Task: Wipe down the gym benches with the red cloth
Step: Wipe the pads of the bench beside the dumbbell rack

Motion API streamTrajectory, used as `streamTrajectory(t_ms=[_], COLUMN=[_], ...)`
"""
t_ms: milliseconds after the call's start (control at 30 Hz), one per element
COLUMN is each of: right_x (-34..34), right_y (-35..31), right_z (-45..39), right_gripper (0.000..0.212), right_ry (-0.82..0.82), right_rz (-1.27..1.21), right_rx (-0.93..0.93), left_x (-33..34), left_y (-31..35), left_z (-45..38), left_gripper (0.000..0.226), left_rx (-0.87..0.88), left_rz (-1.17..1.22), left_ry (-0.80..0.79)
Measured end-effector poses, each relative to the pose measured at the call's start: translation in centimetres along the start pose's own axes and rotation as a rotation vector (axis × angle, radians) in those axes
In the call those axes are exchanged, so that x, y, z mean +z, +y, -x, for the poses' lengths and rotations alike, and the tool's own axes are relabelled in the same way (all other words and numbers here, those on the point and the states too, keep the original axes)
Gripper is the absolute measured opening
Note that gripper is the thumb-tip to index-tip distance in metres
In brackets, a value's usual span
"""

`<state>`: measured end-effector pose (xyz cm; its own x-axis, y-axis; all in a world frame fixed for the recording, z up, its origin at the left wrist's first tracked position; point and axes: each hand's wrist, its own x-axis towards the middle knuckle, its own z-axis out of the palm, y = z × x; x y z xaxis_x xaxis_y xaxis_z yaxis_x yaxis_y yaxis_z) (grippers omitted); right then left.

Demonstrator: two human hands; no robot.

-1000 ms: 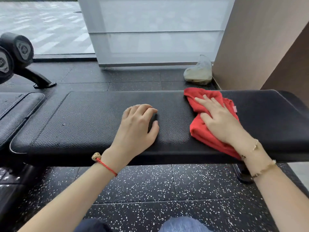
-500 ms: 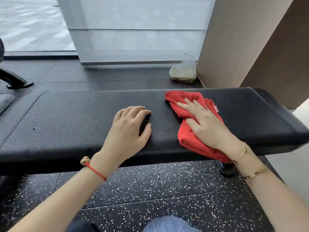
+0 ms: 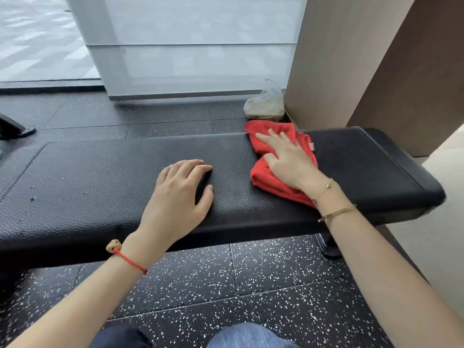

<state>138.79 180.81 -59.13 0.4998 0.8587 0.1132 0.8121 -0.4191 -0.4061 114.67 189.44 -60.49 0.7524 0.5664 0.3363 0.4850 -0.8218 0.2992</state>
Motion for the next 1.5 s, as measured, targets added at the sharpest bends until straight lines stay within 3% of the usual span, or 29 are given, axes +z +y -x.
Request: streamTrajectory(t_ms=[100, 200, 433, 533, 700, 900, 1033, 1233, 1500], right_x=[0.6, -0.3, -3.5, -3.0, -0.2, 2.6, 2.9, 5.4, 11.7], right_y=[-1.9, -0.4, 6.4, 6.2, 0.3, -5.5, -6.3, -11.4, -26.8], right_z=[3.9, 7.3, 4.6, 0.7, -3.3, -1.3, -0.5, -2.0, -3.0], right_gripper=[0.056, 0.056, 0.052, 0.052, 0.053, 0.057, 0.056, 0.054, 0.053], right_ry=[-0.010, -0.007, 0.037, 0.016, -0.076, -0.168, -0.169, -0.160, -0.234], right_rz=[-0.045, -0.049, 0.009, 0.010, -0.020, -0.068, -0.066, -0.055, -0.049], right_rx=[-0.149, -0.179, 0.088, 0.110, -0.064, -0.330, -0.351, -0.326, -0.454], left_x=[-0.1, -0.1, 0.0, 0.2, 0.1, -0.4, -1.8, -6.3, -11.5], left_y=[0.0, 0.0, 0.2, 0.3, 0.6, 0.8, -0.2, -7.0, -17.8], left_z=[0.0, 0.1, 0.1, 0.0, 0.0, 0.2, 1.1, 4.7, 9.2], left_gripper=[0.045, 0.045, 0.045, 0.044, 0.044, 0.031, 0.025, 0.025, 0.031], left_rx=[0.002, 0.005, 0.006, 0.002, -0.005, 0.012, 0.037, -0.011, -0.250], left_rz=[0.000, -0.001, -0.038, -0.037, -0.048, -0.105, -0.130, -0.193, -0.225], left_ry=[-0.004, -0.011, -0.011, -0.002, 0.014, 0.089, 0.134, 0.188, 0.302])
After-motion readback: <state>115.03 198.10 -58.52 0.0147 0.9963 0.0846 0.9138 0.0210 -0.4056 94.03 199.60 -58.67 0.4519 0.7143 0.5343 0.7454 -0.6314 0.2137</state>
